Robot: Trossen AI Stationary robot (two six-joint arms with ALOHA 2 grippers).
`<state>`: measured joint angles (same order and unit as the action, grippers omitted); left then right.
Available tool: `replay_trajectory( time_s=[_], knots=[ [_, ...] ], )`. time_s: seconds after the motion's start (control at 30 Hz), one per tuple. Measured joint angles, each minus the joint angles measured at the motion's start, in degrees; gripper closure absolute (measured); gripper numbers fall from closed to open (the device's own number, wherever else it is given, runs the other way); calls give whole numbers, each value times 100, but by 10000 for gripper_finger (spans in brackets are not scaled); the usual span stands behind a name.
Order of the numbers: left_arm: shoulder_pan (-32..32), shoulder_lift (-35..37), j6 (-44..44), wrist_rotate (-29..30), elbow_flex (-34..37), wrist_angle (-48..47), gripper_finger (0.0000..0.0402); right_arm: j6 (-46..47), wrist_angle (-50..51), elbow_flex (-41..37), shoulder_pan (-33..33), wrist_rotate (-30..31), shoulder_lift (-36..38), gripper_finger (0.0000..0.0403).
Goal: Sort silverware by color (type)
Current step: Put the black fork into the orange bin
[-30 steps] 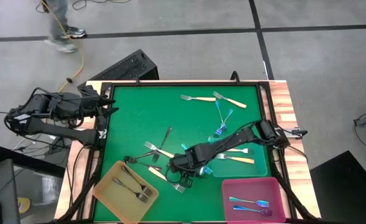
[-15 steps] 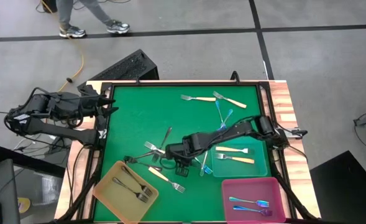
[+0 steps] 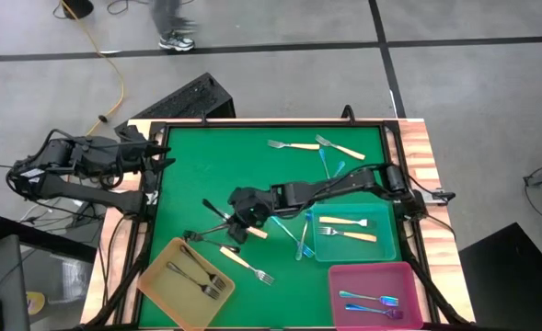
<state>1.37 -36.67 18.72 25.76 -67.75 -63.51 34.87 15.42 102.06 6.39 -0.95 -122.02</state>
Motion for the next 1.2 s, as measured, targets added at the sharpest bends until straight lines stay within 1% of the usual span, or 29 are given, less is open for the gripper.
replay_trajectory(
  time_s=[0.1, 0.23, 0.43, 0.57, 0.67, 0.77, 0.83, 0.9, 0.97, 1.0, 1.07, 1.1, 1.13, 1.2],
  knots=[
    [0, 0, 129, 0, 0, 4, 243, -23, -666, 1, 50, 115, -2, 376],
    [0, -2, 221, 6, 0, 42, 243, -7, -1031, -2, 43, 265, -15, 376],
    [0, -2, 643, 5, 0, 51, 243, 147, -2326, -3, 316, 324, -15, 376],
    [0, -2, 931, 7, 0, 44, 243, 228, -2634, 2, 636, 703, -111, 376],
    [0, -4, 1147, 7, 0, 44, 243, 268, -2817, -3, 859, 872, -246, 376],
    [0, -4, 1386, 7, 0, 42, 243, 272, -2839, 306, 1021, 902, -569, 376],
    [0, -4, 1519, 7, 0, 30, 243, 245, -2803, 760, 1116, 776, -930, 376],
    [0, -4, 1671, 0, 0, -3, 243, 190, -2821, 1404, 1174, 645, -1393, 376],
    [0, -4, 1817, -1, 0, -24, 243, 90, -2636, 2171, 1201, 563, -1832, 376],
    [0, -4, 1871, -2, 0, -19, 243, 87, -2418, 2577, 1203, 539, -2063, 376],
    [0, -4, 1958, -2, 0, -19, 243, 104, -1639, 3309, 1203, 555, -2392, 376],
    [0, -4, 1985, -2, 0, -18, 243, 133, -1605, 3267, 1199, 560, -2397, 376],
    [0, -4, 2005, 0, 0, -20, 243, 292, -1885, 2966, 1181, 558, -2311, 376],
    [0, -4, 2013, 0, 0, -17, 243, 496, -1643, 2742, 1168, 651, -2195, 376]
  ],
)
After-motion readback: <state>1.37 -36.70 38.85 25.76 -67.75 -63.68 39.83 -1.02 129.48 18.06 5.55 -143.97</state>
